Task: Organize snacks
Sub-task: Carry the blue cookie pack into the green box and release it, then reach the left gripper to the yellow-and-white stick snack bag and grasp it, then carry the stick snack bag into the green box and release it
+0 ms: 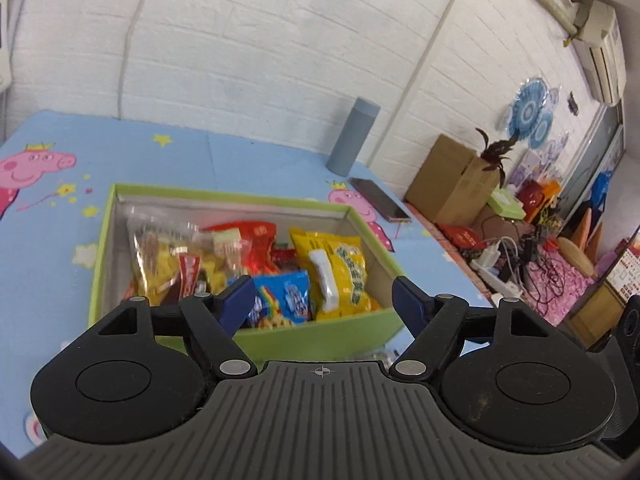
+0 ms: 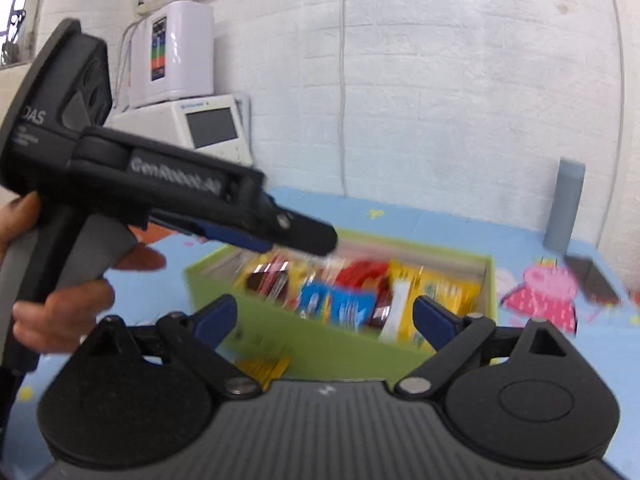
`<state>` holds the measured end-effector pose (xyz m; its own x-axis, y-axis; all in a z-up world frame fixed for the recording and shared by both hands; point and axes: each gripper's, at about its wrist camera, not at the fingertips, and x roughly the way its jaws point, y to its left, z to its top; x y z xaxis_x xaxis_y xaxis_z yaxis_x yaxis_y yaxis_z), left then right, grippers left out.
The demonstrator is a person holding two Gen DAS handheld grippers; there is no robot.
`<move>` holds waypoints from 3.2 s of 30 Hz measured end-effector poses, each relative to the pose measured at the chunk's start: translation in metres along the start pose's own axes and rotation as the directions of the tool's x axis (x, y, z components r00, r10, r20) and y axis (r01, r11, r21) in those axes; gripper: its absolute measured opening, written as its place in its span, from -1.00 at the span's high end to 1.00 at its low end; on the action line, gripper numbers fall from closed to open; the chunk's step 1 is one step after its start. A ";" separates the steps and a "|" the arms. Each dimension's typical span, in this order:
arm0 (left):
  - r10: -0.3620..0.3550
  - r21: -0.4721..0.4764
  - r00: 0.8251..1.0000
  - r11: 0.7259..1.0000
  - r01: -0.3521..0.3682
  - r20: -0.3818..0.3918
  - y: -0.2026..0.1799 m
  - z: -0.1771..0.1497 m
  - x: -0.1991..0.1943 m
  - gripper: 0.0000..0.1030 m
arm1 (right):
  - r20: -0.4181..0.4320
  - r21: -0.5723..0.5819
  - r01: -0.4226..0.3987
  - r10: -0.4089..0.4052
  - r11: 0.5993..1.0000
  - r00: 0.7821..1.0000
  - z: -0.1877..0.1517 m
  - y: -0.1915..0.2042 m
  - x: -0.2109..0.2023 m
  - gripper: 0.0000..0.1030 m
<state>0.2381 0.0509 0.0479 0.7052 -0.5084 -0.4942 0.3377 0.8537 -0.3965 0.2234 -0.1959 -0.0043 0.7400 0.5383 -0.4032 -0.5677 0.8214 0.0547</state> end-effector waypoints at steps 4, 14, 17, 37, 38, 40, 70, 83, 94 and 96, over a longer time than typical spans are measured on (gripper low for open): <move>0.055 -0.052 0.997 0.997 -0.058 -0.057 0.014 -0.040 -0.005 -0.25 | -0.091 0.035 -0.031 0.034 0.999 0.995 -0.034 0.012 0.002 -0.82; 0.142 -0.203 0.977 0.964 -0.173 -0.161 0.072 -0.050 0.006 -0.05 | -0.162 -0.027 -0.184 0.177 0.983 0.971 -0.021 0.047 0.066 -0.82; 0.162 -0.221 0.975 0.956 -0.193 -0.152 0.085 -0.056 -0.008 -0.06 | -0.217 -0.005 -0.208 0.202 0.978 0.955 -0.021 0.050 0.091 -0.82; 0.152 -0.325 0.986 0.931 -0.167 -0.071 0.104 -0.094 -0.078 -0.30 | -0.204 -0.166 -0.119 0.084 0.979 0.975 -0.020 0.094 0.059 -0.82; 0.148 -0.323 0.986 0.932 -0.164 -0.072 0.104 -0.094 -0.077 -0.29 | -0.222 -0.171 -0.110 0.071 0.979 0.972 -0.019 0.089 0.070 -0.82; 0.146 -0.326 0.987 0.932 -0.162 -0.074 0.103 -0.094 -0.074 -0.29 | -0.257 -0.183 -0.131 0.081 0.974 0.963 -0.017 0.083 0.091 -0.82; 0.048 -0.255 0.980 0.962 -0.098 -0.195 0.088 -0.088 -0.008 0.70 | -0.270 -0.030 -0.129 0.116 0.991 0.956 -0.050 0.094 0.075 -0.04; 0.004 -0.145 1.000 0.989 -0.007 -0.021 0.033 -0.007 -0.035 0.70 | -0.061 -0.046 -0.082 0.079 0.996 0.995 0.013 0.077 0.010 -0.10; 0.083 -0.097 0.991 0.991 -0.093 -0.105 0.062 0.074 0.090 0.62 | -0.159 -0.070 -0.011 0.000 0.997 0.987 0.072 0.008 0.126 -0.17; 0.108 -0.094 0.986 0.988 -0.121 -0.131 0.071 0.069 0.107 0.53 | -0.208 -0.050 -0.024 0.013 0.998 0.978 0.065 -0.001 0.145 -0.20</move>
<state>0.3807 0.0644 0.0204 0.6499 -0.4237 -0.6309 0.1903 0.8945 -0.4046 0.3549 -0.1061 -0.0032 0.6414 0.4980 -0.5836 -0.6028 0.7977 0.0182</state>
